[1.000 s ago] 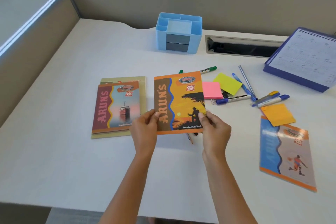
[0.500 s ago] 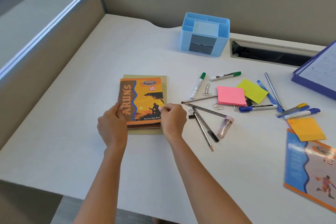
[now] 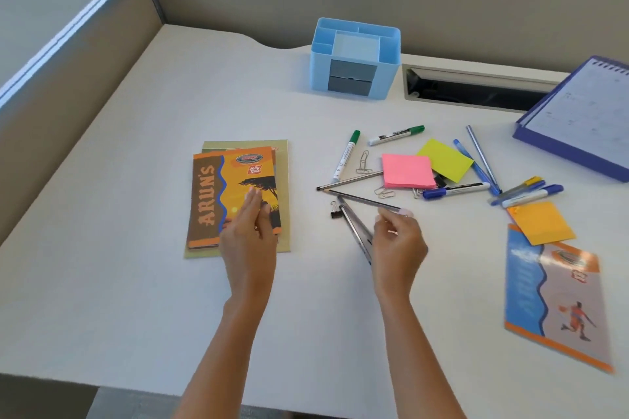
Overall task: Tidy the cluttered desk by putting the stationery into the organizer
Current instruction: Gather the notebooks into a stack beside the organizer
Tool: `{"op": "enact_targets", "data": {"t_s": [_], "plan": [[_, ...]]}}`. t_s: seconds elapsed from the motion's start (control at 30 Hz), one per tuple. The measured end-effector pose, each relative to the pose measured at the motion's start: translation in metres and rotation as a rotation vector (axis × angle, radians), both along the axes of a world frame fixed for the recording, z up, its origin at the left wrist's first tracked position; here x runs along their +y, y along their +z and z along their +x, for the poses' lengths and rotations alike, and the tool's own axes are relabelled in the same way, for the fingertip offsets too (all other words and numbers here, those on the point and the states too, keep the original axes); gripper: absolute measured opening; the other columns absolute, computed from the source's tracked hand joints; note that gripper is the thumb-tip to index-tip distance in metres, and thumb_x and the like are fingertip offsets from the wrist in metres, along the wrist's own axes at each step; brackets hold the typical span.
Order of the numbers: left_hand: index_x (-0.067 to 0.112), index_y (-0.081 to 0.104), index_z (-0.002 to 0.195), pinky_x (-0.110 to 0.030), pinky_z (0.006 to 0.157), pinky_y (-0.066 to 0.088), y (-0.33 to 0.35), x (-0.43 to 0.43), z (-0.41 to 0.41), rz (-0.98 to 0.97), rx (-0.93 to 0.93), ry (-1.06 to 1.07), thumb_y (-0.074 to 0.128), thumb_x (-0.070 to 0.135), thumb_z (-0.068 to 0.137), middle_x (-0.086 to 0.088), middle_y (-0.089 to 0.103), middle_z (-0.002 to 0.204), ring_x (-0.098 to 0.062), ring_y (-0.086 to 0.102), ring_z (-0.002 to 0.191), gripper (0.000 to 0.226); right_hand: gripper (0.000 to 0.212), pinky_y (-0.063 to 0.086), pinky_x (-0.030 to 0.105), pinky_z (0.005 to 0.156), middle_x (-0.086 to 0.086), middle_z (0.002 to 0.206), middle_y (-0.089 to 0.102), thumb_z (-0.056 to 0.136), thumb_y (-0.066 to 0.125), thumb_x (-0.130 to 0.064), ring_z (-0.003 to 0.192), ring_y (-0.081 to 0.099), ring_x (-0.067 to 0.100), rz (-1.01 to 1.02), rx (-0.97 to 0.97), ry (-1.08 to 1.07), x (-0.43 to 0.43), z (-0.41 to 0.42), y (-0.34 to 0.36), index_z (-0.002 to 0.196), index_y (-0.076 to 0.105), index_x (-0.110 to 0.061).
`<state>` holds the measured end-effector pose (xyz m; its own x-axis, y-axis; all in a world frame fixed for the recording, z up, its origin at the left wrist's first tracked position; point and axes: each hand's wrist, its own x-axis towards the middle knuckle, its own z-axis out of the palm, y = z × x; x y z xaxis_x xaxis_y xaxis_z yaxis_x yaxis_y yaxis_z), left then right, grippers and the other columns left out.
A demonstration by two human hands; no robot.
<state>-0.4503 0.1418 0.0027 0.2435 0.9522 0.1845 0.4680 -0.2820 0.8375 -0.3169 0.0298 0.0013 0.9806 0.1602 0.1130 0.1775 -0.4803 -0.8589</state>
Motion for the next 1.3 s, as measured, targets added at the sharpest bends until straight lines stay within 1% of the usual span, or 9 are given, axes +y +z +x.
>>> {"op": "enact_targets", "data": {"t_s": [0.1,0.2,0.4,0.53,0.67,0.87,0.97,1.1,1.3], "plan": [[0.019,0.068,0.12,-0.023,0.091,0.051,0.007,-0.056,0.023,-0.169,-0.105,-0.134,0.059,0.016,0.095,0.005,0.071,0.115,-0.006,0.066,0.102,0.027,0.021,0.045,0.029,0.082,0.019,0.102,0.066,0.087,0.06,-0.004,0.092,0.061,0.034,-0.155,-0.034,-0.13,-0.064,0.043,-0.006,0.104,0.073,-0.004],[0.026,0.069,0.118,-0.017,0.089,0.049,0.003,-0.125,0.058,-0.406,-0.035,-0.428,0.057,0.026,0.095,0.01,0.073,0.109,-0.001,0.065,0.098,0.025,0.03,0.042,0.05,0.089,0.033,0.107,0.059,0.084,0.063,-0.008,0.102,0.049,0.049,-0.437,-0.007,-0.276,-0.137,0.084,-0.01,0.112,0.068,0.002],[0.019,0.052,0.137,-0.027,0.105,0.042,-0.001,-0.206,0.121,-0.696,0.151,-0.781,0.048,0.033,0.1,-0.004,0.057,0.136,-0.014,0.055,0.122,0.04,0.071,0.034,0.055,0.099,0.028,0.134,0.039,0.078,0.068,-0.05,0.12,0.034,0.046,-0.697,0.3,-0.526,-0.221,0.116,-0.012,0.124,0.05,0.002],[0.012,0.047,0.14,-0.033,0.107,0.041,0.001,-0.223,0.147,-0.722,0.224,-0.84,0.044,0.035,0.101,-0.008,0.053,0.141,-0.022,0.051,0.127,0.046,0.072,0.036,0.055,0.095,0.03,0.129,0.04,0.078,0.07,-0.049,0.118,0.035,0.047,-0.713,0.355,-0.512,-0.227,0.119,-0.012,0.12,0.046,0.005],[0.004,0.056,0.124,-0.031,0.082,0.043,0.002,-0.224,0.158,-0.673,0.24,-0.815,0.045,0.03,0.101,-0.016,0.063,0.12,-0.02,0.052,0.088,0.037,0.066,0.038,0.054,0.092,0.029,0.125,0.04,0.077,0.074,-0.038,0.117,0.035,0.048,-0.678,0.404,-0.466,-0.227,0.118,-0.012,0.118,0.047,0.004],[0.003,0.059,0.117,-0.032,0.082,0.044,0.003,-0.214,0.158,-0.622,0.274,-0.759,0.051,0.025,0.097,-0.014,0.064,0.116,-0.028,0.06,0.103,0.03,0.068,0.039,0.048,0.092,0.026,0.123,0.047,0.075,0.077,-0.04,0.117,0.038,0.044,-0.575,0.475,-0.387,-0.231,0.11,-0.015,0.125,0.048,-0.004],[0.006,0.058,0.118,-0.027,0.079,0.041,0.001,-0.204,0.153,-0.637,0.27,-0.701,0.054,0.025,0.095,-0.01,0.066,0.115,-0.021,0.059,0.093,0.03,0.045,0.045,0.05,0.092,0.021,0.11,0.061,0.079,0.074,-0.036,0.106,0.052,0.04,-0.428,0.485,-0.348,-0.234,0.107,-0.017,0.111,0.06,-0.008],[0.011,0.051,0.132,-0.022,0.086,0.039,-0.003,-0.189,0.138,-0.657,0.282,-0.605,0.058,0.03,0.094,-0.001,0.07,0.112,-0.02,0.059,0.112,0.044,0.016,0.051,0.04,0.071,0.016,0.097,0.069,0.084,0.07,-0.02,0.078,0.063,0.027,-0.126,0.553,-0.318,-0.229,0.095,-0.01,0.097,0.064,-0.012],[0.017,0.068,0.116,-0.016,0.07,0.043,0.001,-0.166,0.124,-0.704,0.197,-0.498,0.067,0.034,0.088,0.005,0.067,0.085,-0.015,0.061,0.083,0.033,0.006,0.047,0.028,0.057,0.004,0.084,0.071,0.084,0.07,-0.012,0.074,0.065,0.02,0.122,0.606,-0.25,-0.208,0.073,0.016,0.086,0.067,-0.018]]}}
